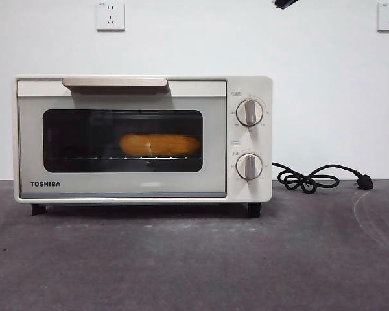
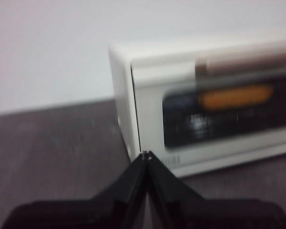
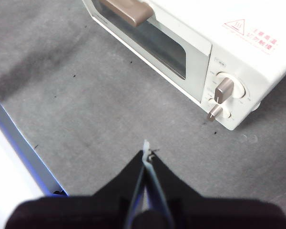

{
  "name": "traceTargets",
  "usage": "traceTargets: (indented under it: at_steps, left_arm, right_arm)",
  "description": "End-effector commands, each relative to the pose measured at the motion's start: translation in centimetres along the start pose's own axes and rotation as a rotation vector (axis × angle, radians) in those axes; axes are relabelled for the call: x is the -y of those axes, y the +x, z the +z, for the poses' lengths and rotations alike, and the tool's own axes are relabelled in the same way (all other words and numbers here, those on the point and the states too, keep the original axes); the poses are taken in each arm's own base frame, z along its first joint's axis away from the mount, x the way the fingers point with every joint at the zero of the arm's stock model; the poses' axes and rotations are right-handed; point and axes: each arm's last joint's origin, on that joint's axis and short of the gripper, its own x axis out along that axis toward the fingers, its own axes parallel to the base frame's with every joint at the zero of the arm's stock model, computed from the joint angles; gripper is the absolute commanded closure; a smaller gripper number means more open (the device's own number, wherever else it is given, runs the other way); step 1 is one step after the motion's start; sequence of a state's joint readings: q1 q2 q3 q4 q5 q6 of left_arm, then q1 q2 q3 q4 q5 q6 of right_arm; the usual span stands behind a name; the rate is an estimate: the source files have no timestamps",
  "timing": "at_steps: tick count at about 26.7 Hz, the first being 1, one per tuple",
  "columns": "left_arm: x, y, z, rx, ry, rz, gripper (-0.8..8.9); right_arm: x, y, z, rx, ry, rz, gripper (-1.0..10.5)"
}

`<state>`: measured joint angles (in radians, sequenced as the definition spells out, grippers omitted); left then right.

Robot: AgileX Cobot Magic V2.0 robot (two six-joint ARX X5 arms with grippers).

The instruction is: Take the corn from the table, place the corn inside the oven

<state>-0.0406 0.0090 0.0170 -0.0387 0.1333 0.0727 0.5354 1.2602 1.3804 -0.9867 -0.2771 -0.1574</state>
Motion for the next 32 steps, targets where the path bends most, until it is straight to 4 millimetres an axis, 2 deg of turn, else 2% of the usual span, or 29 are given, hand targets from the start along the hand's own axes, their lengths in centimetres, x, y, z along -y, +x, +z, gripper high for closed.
traceTargets:
  at_steps: [1, 3, 32]
  left_arm:
    - [0.1, 0.0, -1.0, -0.084, 0.025, -0.007, 8.17]
    - [0.1, -0.1, -1.5, -0.14, 0.015, -0.009, 8.17]
    - [0.1, 0.4, -2.1, -0.219, 0.012, -0.012, 8.17]
  right_arm:
    - [0.1, 0.0, 0.1, 0.006, -0.005, -0.003, 9.5]
    - [0.1, 0.0, 0.1, 0.007, -0.005, -0.004, 9.5]
    - [0.2, 0.0, 0.2, 0.007, -0.009, -0.048, 9.5]
